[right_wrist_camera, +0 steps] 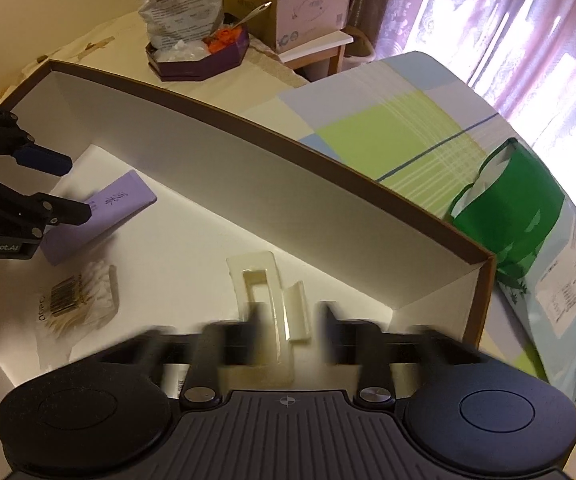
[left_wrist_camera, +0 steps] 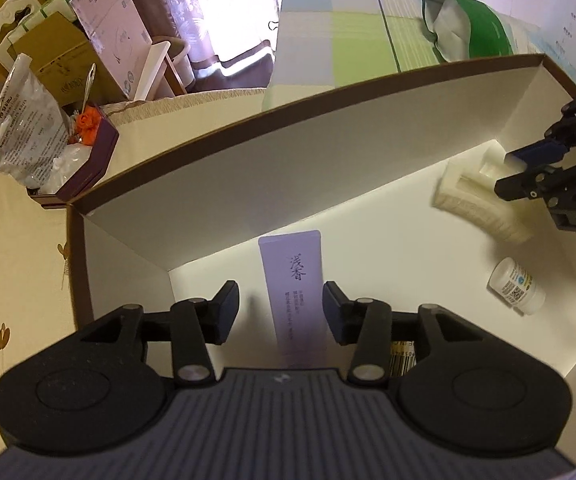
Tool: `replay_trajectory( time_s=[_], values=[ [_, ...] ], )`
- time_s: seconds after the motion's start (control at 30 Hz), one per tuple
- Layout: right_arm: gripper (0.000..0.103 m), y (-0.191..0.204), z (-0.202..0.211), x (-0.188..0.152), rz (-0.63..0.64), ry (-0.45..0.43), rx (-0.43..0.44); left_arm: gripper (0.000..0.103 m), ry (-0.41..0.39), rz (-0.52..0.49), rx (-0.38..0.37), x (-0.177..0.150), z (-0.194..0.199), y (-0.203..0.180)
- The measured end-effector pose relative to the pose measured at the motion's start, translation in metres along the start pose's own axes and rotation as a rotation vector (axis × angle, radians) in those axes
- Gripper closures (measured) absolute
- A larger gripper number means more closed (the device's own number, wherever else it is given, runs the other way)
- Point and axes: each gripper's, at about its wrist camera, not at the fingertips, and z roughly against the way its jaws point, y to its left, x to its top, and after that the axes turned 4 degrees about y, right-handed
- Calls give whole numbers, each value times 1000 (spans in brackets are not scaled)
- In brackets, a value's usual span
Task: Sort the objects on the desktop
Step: 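Carry the clip and purple tube into the brown box and lower them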
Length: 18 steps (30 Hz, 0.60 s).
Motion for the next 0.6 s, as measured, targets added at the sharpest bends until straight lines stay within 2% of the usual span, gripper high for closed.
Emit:
replay_trajectory(
  time_s=[0.6],
  values=[
    [46, 6, 14, -9, -7, -5, -1, 61, -6, 11, -4, 0, 8, 2]
  ],
)
